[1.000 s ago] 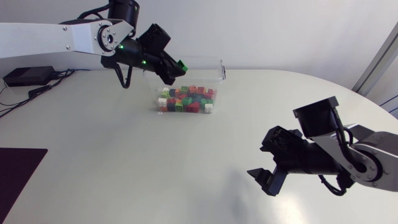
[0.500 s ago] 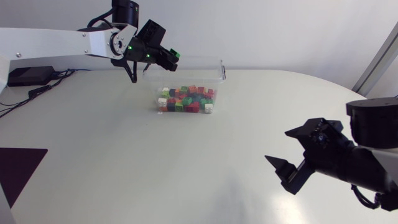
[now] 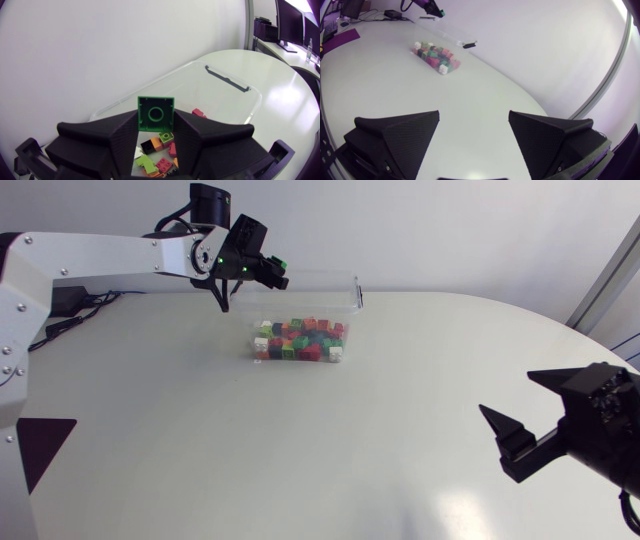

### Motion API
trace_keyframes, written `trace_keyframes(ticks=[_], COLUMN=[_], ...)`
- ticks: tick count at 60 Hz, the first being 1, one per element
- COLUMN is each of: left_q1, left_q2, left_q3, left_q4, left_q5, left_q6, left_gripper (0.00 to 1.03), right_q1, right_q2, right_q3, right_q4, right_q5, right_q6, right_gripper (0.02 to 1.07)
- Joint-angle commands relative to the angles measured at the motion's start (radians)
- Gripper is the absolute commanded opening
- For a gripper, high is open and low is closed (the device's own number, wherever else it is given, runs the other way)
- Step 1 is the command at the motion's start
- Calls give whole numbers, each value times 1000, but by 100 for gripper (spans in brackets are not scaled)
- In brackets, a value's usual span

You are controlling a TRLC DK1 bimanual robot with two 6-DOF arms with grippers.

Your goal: Place the duplo bricks in the container

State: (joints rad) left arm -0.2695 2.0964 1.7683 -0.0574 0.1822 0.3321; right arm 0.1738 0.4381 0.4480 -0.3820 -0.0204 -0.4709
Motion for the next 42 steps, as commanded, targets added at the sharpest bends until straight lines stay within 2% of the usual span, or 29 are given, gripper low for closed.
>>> trace_keyframes(ticks=[1, 6, 12, 19, 24, 42], left_q1=[-5, -11, -20, -23, -23, -28], left_q2=[39, 45, 48, 51, 45, -35], left_q3=[46, 48, 49, 56, 51, -12], left_q4=[24, 30, 39, 45, 45, 47], left_q5=[-20, -39, -61, -90, -110, -158], left_q6=[-30, -31, -33, -39, -48, -84], left_gripper=[16, 22, 41, 82, 99, 99], right_q1=[-40, -85, -134, -172, -189, -224], right_q2=[-55, -101, -167, -246, -311, -420], right_q3=[-37, -49, -61, -75, -103, -175], right_q4=[5, 17, 20, 23, 37, 80], right_q5=[13, 11, 11, 13, 13, 46], right_q6=[17, 15, 17, 15, 11, 6], right_gripper=[102, 102, 102, 102, 102, 102])
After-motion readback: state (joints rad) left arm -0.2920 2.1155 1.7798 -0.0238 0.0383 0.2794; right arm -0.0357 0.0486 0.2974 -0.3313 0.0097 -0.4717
